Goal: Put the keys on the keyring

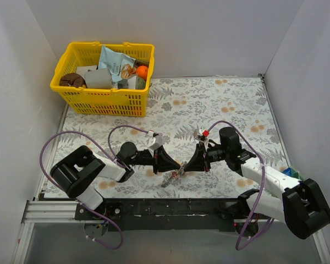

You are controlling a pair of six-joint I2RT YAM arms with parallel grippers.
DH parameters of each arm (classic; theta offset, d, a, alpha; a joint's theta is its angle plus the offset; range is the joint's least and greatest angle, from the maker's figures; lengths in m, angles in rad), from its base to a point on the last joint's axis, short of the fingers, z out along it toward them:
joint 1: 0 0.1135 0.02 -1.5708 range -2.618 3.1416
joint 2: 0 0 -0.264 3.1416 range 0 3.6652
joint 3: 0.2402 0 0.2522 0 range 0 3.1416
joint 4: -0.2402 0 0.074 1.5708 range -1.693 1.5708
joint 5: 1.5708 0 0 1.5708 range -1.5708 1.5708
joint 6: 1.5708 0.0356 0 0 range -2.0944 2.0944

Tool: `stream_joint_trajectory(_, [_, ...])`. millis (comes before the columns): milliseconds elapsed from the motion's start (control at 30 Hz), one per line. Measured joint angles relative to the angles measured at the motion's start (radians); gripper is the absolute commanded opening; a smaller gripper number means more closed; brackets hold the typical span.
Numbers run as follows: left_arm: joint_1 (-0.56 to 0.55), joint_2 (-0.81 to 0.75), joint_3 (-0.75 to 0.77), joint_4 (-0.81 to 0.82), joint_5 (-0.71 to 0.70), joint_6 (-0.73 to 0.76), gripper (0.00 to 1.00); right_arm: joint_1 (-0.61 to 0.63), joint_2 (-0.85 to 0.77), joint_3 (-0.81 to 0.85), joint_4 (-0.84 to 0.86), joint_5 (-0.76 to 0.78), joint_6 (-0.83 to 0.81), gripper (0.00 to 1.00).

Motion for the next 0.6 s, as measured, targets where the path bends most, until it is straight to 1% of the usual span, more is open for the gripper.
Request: stream_joint_trajectory(600, [0.0, 0.0, 0.001, -0.004, -0.002, 0.0, 0.0, 0.009, 0.044, -0.014, 0.002, 0.004, -0.016, 0.01])
